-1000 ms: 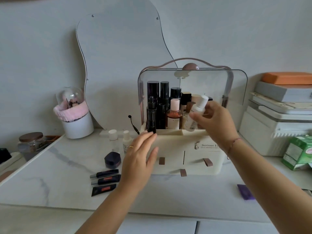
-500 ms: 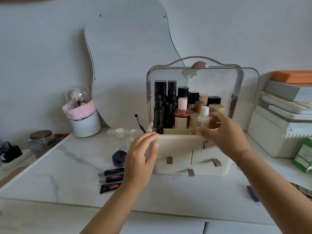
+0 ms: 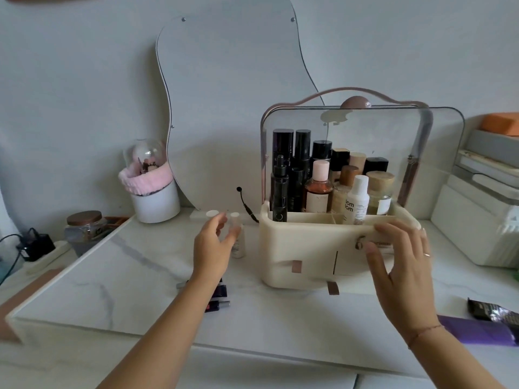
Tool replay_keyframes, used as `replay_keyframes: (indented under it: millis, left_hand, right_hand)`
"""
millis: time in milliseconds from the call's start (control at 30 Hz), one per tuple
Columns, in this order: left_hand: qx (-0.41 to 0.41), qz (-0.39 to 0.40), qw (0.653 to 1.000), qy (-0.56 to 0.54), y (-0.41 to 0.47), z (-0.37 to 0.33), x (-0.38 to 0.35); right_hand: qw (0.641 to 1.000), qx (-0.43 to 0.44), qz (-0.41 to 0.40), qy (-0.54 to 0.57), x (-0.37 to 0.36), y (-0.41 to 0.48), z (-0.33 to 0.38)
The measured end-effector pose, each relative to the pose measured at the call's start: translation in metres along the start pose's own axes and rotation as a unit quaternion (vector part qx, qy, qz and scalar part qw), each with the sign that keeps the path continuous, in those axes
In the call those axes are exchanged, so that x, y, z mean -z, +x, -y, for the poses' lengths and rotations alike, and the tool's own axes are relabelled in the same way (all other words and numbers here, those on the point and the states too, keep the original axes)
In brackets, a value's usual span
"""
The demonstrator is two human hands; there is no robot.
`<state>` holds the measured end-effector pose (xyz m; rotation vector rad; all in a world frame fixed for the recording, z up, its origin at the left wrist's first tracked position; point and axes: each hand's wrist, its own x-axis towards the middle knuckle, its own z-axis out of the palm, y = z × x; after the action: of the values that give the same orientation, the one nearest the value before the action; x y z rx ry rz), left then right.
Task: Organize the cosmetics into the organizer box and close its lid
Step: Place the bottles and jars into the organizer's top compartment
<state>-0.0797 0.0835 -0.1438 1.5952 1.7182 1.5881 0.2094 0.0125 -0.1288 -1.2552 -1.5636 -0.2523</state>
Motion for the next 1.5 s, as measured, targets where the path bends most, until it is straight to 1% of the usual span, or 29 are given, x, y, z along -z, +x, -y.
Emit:
replay_keyframes:
  millis: [233, 333, 400, 533, 633, 700, 767, 833, 900, 967, 1033, 1100, 1233, 1267, 1333, 1400, 1433, 1500]
  left_hand:
    - [0.008, 0.017, 0.999, 0.05, 0.008, 0.003, -0.017]
    - [0.013, -0.01, 0.997, 0.071, 0.008, 0.001, -0.022]
    - [0.004, -0.034, 0.997, 0.065, 0.007, 0.0, -0.023]
    - [-0.016, -0.078, 0.997, 0.016, -0.004, -0.01, -0.017]
    - [-0.021, -0.095, 0.994, -0.045, -0.018, -0.023, -0.004]
    - [-0.01, -0.107, 0.99, -0.091, -0.026, -0.037, 0.009]
    - [-0.016, -0.11, 0.985, -0.128, -0.037, -0.054, 0.024]
    - [-0.034, -0.093, 0.981, -0.166, -0.05, -0.074, 0.037]
    - [-0.044, -0.05, 0.976, -0.208, -0.063, -0.092, 0.041]
    - [-0.05, 0.011, 0.97, -0.24, -0.075, -0.108, 0.036]
    - [-0.07, 0.066, 0.965, -0.243, -0.085, -0.121, 0.026]
    - [-0.091, 0.105, 0.963, -0.231, -0.093, -0.13, 0.015]
    - [-0.131, 0.13, 0.961, -0.207, -0.097, -0.141, 0.0]
    - [-0.151, 0.13, 0.963, -0.184, -0.095, -0.141, -0.003]
    - [-0.207, 0.11, 0.969, -0.074, -0.087, -0.131, -0.011]
    - [-0.25, 0.104, 0.962, 0.041, -0.077, -0.113, -0.02]
    - [-0.264, 0.106, 0.955, 0.08, -0.074, -0.104, -0.024]
    - [-0.291, 0.105, 0.943, 0.122, -0.071, -0.088, -0.032]
  right_hand:
    - [1.0, 0.017, 0.001, -0.01, 0.001, -0.001, -0.002]
    - [0.999, 0.028, 0.004, -0.023, 0.001, -0.001, -0.004]
    - [0.999, 0.028, 0.006, -0.024, 0.002, -0.001, -0.004]
    - [0.999, 0.026, 0.022, -0.017, 0.006, -0.001, -0.005]
    - [0.999, 0.027, 0.032, -0.017, 0.007, -0.001, -0.006]
    - [0.999, 0.015, 0.041, -0.015, 0.009, 0.0, -0.005]
    - [0.999, -0.001, 0.045, -0.004, 0.012, 0.002, 0.0]
    - [0.999, -0.006, 0.049, 0.018, 0.019, 0.003, 0.012]
    - [0.995, -0.003, 0.075, 0.059, 0.026, 0.002, 0.034]
    - [0.98, -0.023, 0.15, 0.13, 0.028, 0.002, 0.059]
    - [0.961, -0.035, 0.218, 0.169, 0.024, 0.005, 0.076]
    - [0.953, -0.029, 0.242, 0.18, 0.02, 0.01, 0.083]
    - [0.953, -0.039, 0.227, 0.197, 0.03, 0.019, 0.078]
    - [0.954, -0.047, 0.215, 0.203, 0.033, 0.023, 0.073]
    - [0.964, -0.076, 0.146, 0.208, 0.04, 0.037, 0.059]
    - [0.972, -0.104, 0.063, 0.199, 0.046, 0.056, 0.039]
    - [0.974, -0.118, 0.038, 0.191, 0.048, 0.064, 0.029]
    - [0.975, -0.143, 0.035, 0.166, 0.045, 0.075, 0.011]
